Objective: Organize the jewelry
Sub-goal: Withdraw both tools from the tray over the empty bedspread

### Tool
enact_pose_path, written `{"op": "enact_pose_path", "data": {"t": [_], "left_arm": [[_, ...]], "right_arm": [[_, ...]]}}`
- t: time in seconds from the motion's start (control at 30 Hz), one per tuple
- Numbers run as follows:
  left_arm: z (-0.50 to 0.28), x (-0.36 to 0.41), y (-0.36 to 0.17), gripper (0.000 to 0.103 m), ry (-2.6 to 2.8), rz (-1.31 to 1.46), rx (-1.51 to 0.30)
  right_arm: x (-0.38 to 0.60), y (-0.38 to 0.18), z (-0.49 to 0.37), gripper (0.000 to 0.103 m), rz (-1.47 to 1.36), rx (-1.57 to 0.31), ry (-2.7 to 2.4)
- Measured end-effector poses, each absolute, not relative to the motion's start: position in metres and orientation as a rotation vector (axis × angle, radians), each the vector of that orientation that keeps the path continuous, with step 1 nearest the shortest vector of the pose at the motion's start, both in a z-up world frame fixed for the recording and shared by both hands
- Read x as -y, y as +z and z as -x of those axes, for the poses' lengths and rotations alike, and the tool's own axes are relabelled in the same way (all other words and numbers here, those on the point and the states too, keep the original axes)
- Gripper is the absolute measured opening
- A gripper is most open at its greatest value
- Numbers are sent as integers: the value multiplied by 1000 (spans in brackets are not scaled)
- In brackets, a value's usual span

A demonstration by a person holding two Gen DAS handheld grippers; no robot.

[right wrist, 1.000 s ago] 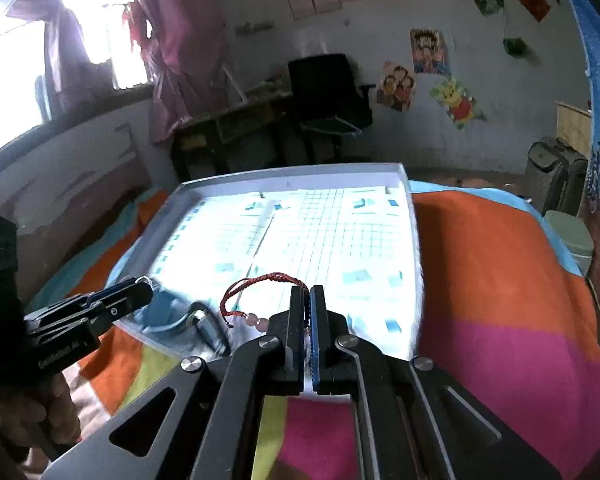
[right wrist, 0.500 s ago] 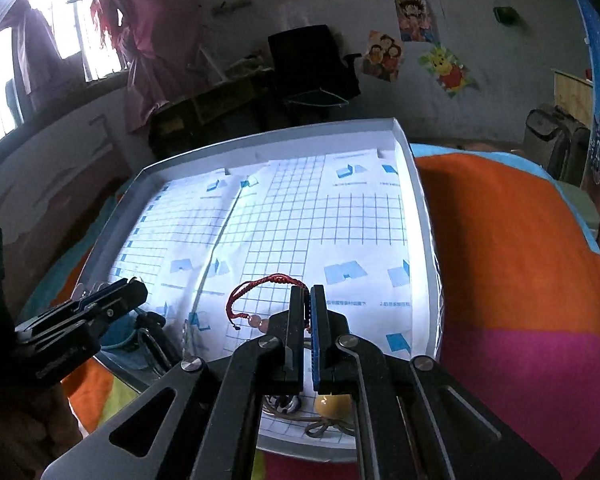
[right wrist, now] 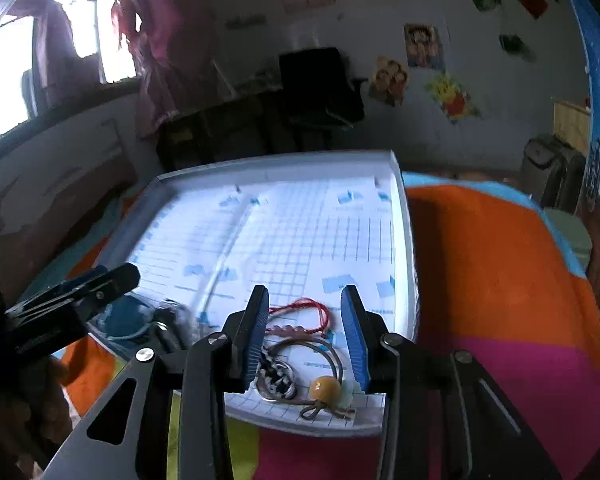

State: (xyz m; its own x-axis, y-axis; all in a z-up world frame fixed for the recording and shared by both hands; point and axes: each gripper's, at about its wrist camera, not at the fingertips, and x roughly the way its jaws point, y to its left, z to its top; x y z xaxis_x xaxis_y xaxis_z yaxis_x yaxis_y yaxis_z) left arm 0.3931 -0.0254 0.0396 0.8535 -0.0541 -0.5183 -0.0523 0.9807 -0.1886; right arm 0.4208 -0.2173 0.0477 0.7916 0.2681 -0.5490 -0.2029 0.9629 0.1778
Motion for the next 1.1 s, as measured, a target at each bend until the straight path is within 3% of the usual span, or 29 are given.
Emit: {"op": "enact_pose_path", "data": {"t": [0.07, 0.17, 0.23, 0.4, 1.1], "left_arm": [[-382, 25, 46, 98, 14, 186, -513], [-362, 24, 56, 103, 28, 172, -457], [-348, 21, 62, 103, 33, 169, -430], [-313, 17, 76, 103, 23, 160, -378], [-142, -9, 100, 103, 38, 170, -253]], "right_arm": [[219, 56, -409, 50, -103, -572, 250], [220, 68, -390, 66, -88, -524, 246], [221, 75, -377, 88, -84, -499, 243], [224, 90, -342, 100, -89, -444, 235], [209, 140, -165, 102, -81, -265, 257]]}}
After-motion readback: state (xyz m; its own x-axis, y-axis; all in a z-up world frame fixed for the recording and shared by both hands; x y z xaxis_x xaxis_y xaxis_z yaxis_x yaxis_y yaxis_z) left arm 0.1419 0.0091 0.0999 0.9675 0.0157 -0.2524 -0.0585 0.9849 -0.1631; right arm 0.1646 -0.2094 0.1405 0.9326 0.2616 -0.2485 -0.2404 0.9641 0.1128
